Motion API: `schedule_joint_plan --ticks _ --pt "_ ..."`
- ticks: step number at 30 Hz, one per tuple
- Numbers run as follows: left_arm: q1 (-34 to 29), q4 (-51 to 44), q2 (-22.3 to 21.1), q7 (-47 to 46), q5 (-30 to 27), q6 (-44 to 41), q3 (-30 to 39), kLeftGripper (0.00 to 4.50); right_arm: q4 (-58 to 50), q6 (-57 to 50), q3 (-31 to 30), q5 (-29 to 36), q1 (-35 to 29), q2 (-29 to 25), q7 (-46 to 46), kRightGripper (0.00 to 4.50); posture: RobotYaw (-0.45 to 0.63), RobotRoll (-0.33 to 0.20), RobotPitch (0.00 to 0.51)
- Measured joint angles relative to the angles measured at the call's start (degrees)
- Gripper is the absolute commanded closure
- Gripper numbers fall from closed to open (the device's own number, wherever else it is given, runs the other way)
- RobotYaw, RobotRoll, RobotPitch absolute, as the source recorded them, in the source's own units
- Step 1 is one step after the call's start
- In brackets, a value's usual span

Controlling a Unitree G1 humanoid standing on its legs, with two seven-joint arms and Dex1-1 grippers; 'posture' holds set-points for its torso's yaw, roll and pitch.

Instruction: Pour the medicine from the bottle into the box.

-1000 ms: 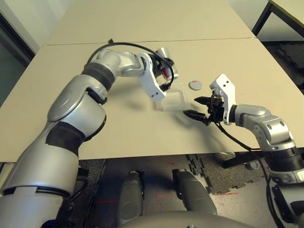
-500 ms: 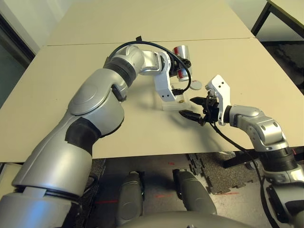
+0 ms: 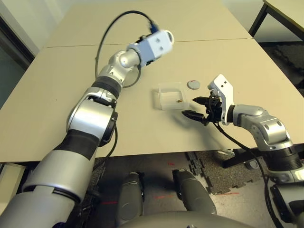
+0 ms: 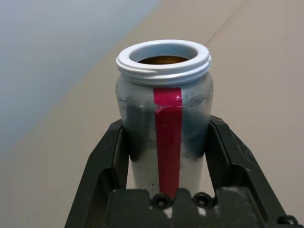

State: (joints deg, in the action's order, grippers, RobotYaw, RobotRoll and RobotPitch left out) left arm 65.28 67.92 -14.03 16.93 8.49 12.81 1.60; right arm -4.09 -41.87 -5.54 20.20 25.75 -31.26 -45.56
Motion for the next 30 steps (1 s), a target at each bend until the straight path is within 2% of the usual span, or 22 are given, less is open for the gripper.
schedule_joint_plan --ticks 6,11,19,30 --pt "-18.27 -15.92 1.7 -5.25 -5.23 -3.69 4.14 2.03 0.36 -0.46 -0.01 0.03 0.25 -0.65 -0.87 0.0 -0.09 0.0 0.16" --pt "-25.16 -27.37 2.73 -9.25 -7.89 -8.95 6.34 2.03 0.37 -0.94 -0.07 0.08 0.68 -0.96 -1.59 0.0 -0.08 0.0 0.162" --pt "-26.59 -30.99 3.8 -11.48 -9.71 -12.18 6.88 2.03 1.22 -1.01 -0.08 0.04 0.77 -0.98 -1.86 0.0 -0.09 0.0 0.159" --pt "-26.53 -29.36 3.75 -10.76 -11.03 -10.2 6.97 2.03 1.25 -1.01 -0.07 0.05 0.77 -0.97 -1.83 0.0 -0.11 0.0 0.157"
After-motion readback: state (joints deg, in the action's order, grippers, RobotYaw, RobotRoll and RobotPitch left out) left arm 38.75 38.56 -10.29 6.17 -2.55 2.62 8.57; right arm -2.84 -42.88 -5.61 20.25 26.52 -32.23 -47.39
